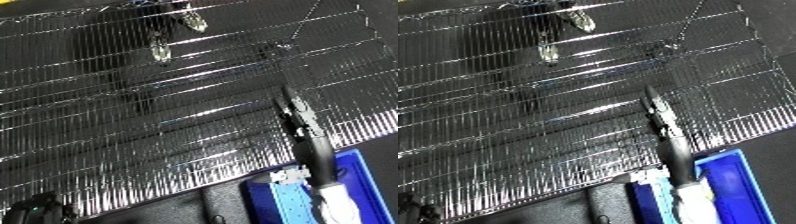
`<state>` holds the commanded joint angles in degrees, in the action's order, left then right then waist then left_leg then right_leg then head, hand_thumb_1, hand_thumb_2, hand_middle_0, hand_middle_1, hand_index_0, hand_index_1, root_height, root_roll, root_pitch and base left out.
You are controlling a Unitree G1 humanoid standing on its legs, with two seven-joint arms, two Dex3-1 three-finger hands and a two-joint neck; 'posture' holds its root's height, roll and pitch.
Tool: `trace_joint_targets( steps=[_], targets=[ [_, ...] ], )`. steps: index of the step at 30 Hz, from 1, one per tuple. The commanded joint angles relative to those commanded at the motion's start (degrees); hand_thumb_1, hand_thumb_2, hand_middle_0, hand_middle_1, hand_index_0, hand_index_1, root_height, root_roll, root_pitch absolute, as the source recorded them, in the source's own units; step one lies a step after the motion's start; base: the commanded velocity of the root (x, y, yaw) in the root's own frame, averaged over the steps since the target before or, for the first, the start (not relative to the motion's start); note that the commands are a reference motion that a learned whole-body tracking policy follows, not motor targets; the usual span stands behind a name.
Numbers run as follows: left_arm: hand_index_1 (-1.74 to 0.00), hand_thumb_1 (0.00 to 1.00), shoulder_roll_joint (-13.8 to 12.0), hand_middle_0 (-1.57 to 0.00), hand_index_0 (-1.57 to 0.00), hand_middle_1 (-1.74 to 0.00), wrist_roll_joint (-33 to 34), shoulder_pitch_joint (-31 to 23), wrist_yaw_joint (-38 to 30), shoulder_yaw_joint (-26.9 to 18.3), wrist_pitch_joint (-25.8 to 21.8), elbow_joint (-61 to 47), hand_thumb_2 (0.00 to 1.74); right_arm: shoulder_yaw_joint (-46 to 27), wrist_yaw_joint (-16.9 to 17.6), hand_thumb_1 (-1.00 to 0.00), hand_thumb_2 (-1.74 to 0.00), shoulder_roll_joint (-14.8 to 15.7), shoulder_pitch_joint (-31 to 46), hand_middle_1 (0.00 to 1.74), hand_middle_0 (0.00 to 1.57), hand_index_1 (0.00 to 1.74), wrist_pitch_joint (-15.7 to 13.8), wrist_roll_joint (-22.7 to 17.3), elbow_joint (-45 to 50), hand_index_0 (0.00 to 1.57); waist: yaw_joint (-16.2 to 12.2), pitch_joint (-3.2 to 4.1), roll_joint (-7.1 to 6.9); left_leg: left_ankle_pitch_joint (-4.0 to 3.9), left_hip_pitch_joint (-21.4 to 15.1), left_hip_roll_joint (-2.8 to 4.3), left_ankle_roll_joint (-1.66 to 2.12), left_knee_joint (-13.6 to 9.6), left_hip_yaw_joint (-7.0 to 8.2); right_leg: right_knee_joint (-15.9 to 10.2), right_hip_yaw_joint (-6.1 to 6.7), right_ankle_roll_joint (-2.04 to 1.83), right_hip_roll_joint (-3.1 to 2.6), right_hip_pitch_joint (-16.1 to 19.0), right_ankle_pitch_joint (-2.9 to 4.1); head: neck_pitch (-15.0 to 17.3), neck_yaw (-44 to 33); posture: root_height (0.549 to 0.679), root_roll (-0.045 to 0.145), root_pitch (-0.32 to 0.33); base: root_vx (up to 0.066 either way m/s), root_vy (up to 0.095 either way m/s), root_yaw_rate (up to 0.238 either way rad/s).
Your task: Pick up the object and place it into the box
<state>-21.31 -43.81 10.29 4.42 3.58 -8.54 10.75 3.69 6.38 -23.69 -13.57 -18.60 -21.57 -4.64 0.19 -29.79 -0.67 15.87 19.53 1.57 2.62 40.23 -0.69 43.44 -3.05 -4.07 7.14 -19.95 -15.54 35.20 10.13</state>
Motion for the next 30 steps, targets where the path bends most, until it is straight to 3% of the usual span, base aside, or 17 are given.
trace_joint_targets(
  steps=[10, 16, 30],
  targets=[
    [-1.74, 1.0, -0.8, -1.57, -1.57, -1.74, -0.12, -1.77, -0.1, 0.09, 0.38, -1.46, 1.74, 0.99, 0.37, 0.0, 0.0, -0.48, 1.47, 0.0, 0.0, 0.0, -0.65, -0.74, -0.22, 0.0, 0.36, 0.0, -0.19, 0.36, 0.35, 0.23, -0.28, 1.02, -0.3, 1.47, -0.28, -0.12, 0.17, -0.49, -0.59, 0.1, -1.36, 0.64, 0.046, -0.072, 0.033, -0.012, 0.009],
    [-1.74, 1.0, -0.81, -1.57, -1.57, -1.74, 0.01, -2.18, 0.42, -0.11, 0.0, -1.34, 1.74, 1.44, 0.59, 0.0, 0.0, -0.47, 1.85, 0.0, 0.0, 0.0, -1.13, -0.6, -0.89, 0.0, 0.49, 0.0, -0.11, 0.54, 0.51, 0.23, -0.2, 1.27, -0.36, 1.78, -0.4, -0.06, 0.33, -0.58, -0.88, 0.99, -1.1, 0.64, 0.048, -0.071, 0.009, -0.002, 0.008],
    [-1.74, 1.0, -0.95, -1.57, -1.57, -1.74, 0.55, -1.77, 0.84, 0.2, 0.47, -0.98, 1.74, 3.05, 1.73, 0.0, 0.0, -0.63, 2.09, 0.0, 0.0, 0.0, 1.84, 1.43, -5.68, 0.0, 0.53, 0.0, 0.45, 0.6, 1.89, 0.25, -0.1, 1.85, -0.19, 2.46, -0.26, -0.39, 0.87, -2.46, -0.55, 3.7, -0.69, 0.637, 0.048, -0.059, -0.002, 0.001, 0.01]
  ],
)
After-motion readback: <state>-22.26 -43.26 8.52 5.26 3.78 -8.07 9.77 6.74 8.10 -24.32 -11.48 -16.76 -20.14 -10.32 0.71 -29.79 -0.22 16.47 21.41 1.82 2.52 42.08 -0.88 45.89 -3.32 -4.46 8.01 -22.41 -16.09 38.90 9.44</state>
